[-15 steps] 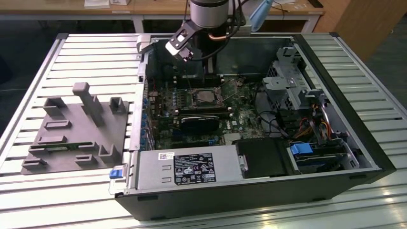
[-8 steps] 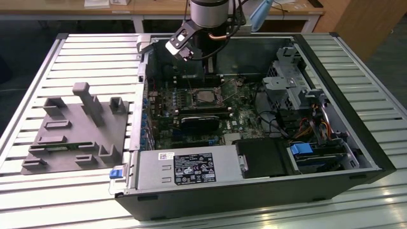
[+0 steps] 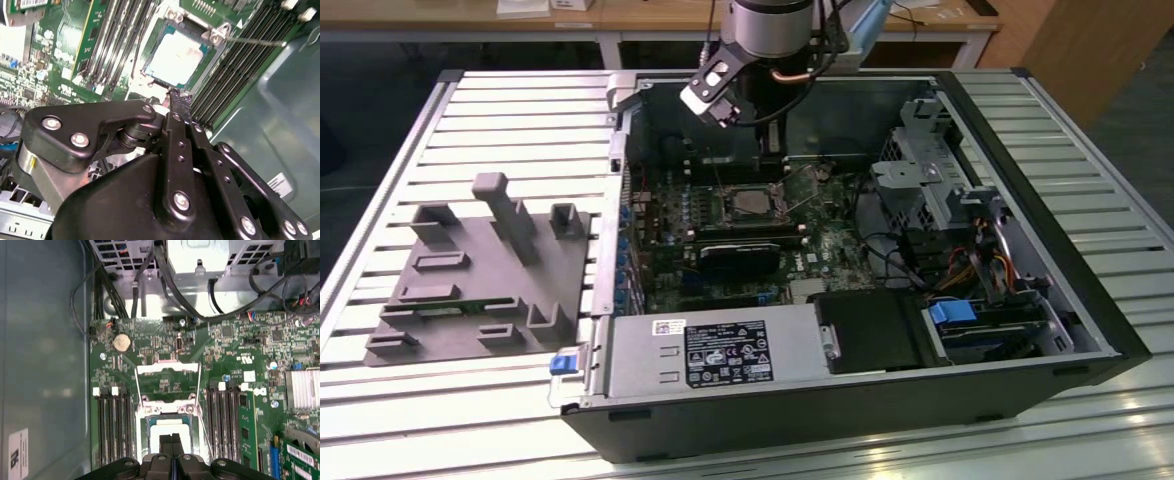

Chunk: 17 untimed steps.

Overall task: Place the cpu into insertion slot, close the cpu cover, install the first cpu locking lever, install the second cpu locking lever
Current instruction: 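Close the cpu cover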

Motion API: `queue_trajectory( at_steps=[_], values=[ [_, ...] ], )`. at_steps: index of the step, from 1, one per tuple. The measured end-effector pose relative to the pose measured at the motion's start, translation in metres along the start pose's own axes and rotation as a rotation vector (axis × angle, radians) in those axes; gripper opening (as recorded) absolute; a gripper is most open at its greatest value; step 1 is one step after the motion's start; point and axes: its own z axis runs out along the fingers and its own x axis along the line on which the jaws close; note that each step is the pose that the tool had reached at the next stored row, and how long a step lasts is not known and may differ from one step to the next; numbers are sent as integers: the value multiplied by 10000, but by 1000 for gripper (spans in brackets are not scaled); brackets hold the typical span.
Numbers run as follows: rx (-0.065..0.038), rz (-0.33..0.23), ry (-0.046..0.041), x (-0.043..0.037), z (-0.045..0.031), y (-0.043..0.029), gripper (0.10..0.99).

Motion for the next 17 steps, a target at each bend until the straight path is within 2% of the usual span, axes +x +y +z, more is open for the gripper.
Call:
queue_trajectory(
  at_steps=[17],
  values=[
    [0,0,0,36,35,430,106]
  ],
)
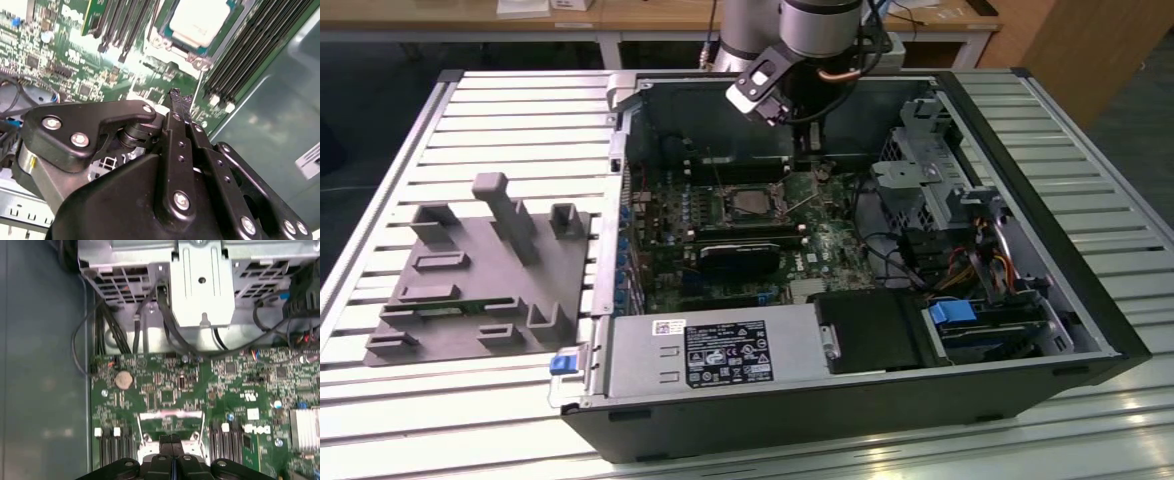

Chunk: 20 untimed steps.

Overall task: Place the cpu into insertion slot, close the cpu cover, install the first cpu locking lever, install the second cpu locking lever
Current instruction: 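Close the cpu cover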

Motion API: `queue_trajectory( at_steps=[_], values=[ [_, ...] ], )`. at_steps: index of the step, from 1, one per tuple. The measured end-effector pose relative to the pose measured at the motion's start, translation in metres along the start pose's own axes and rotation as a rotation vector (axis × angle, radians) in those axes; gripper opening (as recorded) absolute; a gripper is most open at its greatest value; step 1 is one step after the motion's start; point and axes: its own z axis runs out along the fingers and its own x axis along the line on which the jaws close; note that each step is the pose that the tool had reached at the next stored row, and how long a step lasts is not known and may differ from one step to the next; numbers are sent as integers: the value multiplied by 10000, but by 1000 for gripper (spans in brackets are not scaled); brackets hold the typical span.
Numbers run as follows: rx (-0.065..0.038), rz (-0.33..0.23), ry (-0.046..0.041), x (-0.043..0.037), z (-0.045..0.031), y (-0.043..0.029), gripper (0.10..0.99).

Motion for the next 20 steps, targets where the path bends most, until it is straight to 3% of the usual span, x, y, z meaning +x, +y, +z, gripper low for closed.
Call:
queue_trajectory(
  at_steps=[9,20],
  values=[
    [0,-1,0,24,16,165,106],
    [0,-1,-1,58,35,311,106]
  ],
)
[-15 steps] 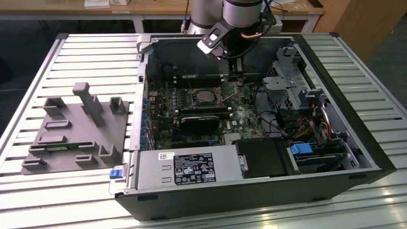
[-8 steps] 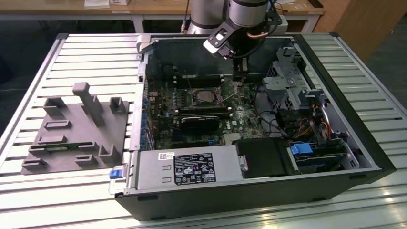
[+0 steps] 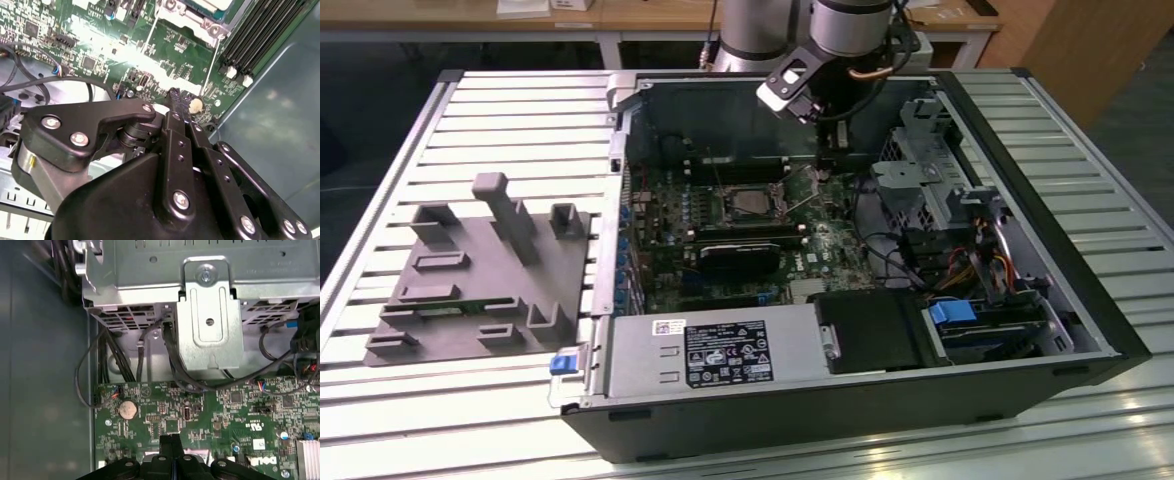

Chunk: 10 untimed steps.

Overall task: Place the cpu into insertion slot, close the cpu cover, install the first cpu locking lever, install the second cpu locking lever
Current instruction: 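Close the cpu cover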

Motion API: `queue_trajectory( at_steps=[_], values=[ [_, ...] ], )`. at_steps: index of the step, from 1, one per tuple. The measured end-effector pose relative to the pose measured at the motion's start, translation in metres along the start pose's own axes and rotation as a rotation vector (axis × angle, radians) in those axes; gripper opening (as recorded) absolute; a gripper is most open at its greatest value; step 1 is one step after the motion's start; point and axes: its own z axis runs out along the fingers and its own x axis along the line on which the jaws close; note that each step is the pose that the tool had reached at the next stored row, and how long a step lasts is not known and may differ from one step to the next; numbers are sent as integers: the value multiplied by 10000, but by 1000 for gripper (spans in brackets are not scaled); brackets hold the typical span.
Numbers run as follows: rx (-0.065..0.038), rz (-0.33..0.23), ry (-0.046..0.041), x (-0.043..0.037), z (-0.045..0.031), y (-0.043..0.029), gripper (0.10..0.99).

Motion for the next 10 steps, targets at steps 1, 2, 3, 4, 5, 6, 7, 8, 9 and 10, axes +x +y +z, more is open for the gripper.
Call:
queue_trajectory(
  at_steps=[1,2,3,4,5,6,7,8,9,10],
  values=[
    [0,0,0,4,3,11,106],
    [0,0,0,7,5,22,106],
    [0,0,-2,9,9,32,106],
    [0,0,-2,11,14,41,106],
    [1,-1,-2,12,21,50,106],
    [2,0,-2,12,29,57,106],
    [5,0,-2,13,36,61,106],
    [7,0,-2,13,42,65,106],
    [9,1,-2,13,48,69,106],
    [11,0,-2,14,54,74,106]
  ],
)
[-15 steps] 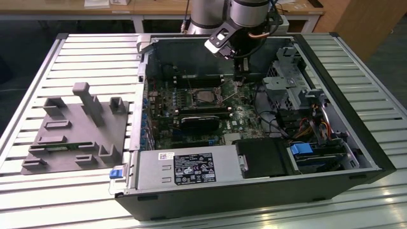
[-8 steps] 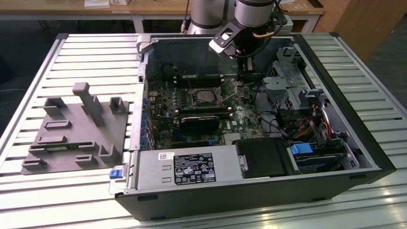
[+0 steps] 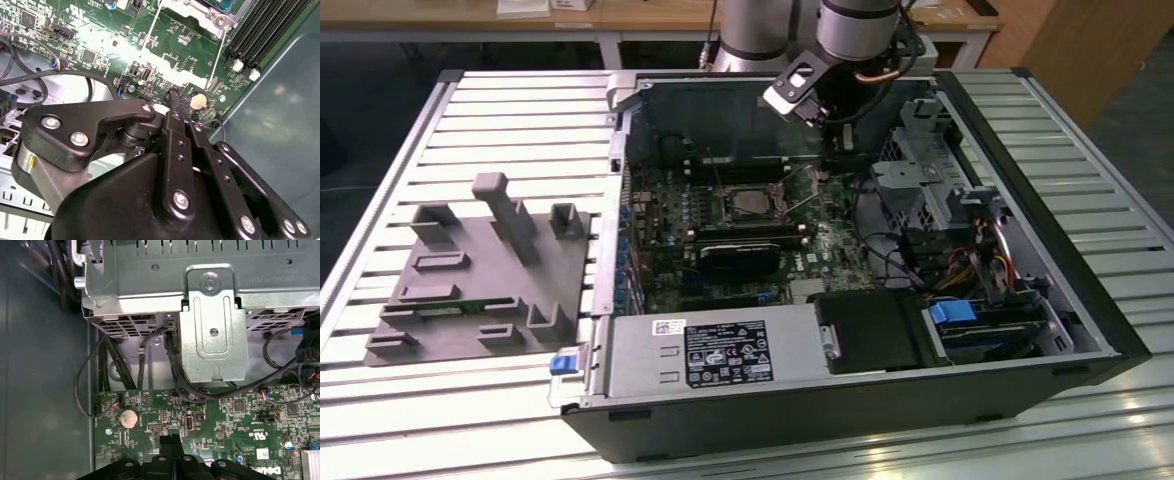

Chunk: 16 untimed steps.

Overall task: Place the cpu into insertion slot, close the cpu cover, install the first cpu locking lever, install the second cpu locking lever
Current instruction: 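Close the cpu cover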

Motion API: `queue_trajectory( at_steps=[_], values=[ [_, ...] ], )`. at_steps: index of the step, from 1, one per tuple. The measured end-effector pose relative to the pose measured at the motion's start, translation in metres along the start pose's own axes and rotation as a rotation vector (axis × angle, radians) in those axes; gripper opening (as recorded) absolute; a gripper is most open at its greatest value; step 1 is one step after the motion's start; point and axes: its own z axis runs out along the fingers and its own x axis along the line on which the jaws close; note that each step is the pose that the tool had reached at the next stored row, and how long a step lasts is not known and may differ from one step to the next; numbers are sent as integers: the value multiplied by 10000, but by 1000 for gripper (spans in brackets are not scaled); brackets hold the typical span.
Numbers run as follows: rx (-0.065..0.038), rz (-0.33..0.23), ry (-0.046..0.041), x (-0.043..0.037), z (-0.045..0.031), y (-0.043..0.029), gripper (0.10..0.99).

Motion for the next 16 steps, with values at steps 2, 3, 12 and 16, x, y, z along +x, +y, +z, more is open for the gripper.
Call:
queue_trajectory(
  at_steps=[2,3,12,16],
  values=[
    [3,-1,-6,1,12,9,106],
    [4,-1,-10,1,19,15,106],
    [9,-1,-37,0,115,39,106],
    [7,-4,-58,-1,153,38,106]
  ],
)
